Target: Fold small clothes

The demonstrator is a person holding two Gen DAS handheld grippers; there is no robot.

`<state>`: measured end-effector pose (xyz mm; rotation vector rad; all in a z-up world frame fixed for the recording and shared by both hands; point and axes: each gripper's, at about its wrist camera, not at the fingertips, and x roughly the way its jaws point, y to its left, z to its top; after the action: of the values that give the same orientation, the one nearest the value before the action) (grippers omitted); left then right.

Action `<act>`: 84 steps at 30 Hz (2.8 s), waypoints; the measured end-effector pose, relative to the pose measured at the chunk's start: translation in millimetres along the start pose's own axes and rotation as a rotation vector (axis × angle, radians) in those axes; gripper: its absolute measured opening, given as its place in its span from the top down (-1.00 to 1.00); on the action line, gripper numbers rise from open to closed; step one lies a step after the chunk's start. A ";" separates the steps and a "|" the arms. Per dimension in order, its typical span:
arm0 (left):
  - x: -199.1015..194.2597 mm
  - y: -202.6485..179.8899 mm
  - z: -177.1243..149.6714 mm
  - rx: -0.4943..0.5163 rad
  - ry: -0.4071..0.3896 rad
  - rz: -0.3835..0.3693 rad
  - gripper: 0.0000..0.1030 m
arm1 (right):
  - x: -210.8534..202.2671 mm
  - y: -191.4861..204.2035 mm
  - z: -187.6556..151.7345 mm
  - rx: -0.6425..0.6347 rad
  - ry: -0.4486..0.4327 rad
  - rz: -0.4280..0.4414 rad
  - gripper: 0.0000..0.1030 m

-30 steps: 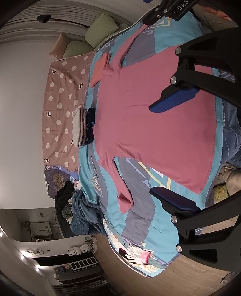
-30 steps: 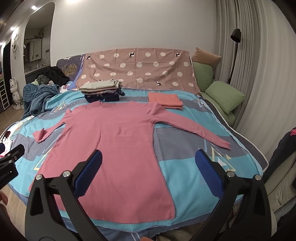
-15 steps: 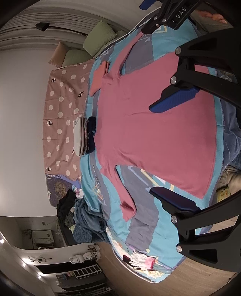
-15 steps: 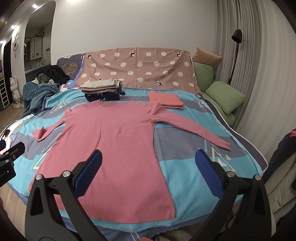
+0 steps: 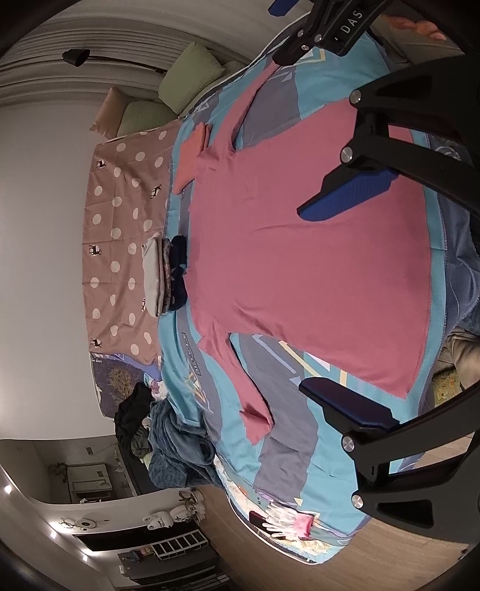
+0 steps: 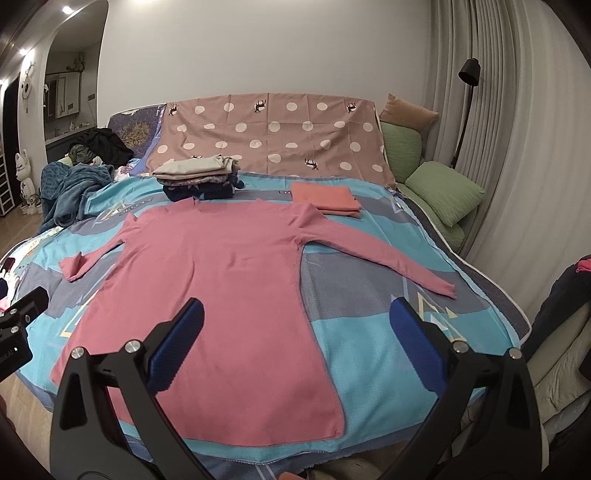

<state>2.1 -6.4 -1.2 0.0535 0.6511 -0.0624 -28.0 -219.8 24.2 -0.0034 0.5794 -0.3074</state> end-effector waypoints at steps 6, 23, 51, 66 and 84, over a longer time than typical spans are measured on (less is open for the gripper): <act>5.1 1.1 0.5 -0.014 0.014 -0.011 -0.70 | 3.4 -3.3 0.2 0.011 0.003 -0.007 -0.96; 34.3 -44.7 16.2 0.067 0.042 -0.092 -0.97 | 39.9 -62.6 0.0 0.109 0.057 -0.072 -0.96; 200.6 -163.2 99.9 0.232 0.248 -0.186 -0.97 | 327.0 -427.7 -109.6 1.416 0.417 0.162 -0.13; 253.7 -275.1 139.9 0.291 0.485 -0.662 -0.97 | 315.8 -332.6 -25.9 0.629 0.153 -0.020 0.95; 329.3 -314.5 110.1 0.045 0.700 -0.990 -0.97 | 308.9 -130.3 16.6 -0.340 -0.007 -0.140 0.95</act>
<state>306.4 -341.1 -123.1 -0.2195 1.3261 -1.0506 188.7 -434.1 -116.6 -0.3739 0.6204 -0.3419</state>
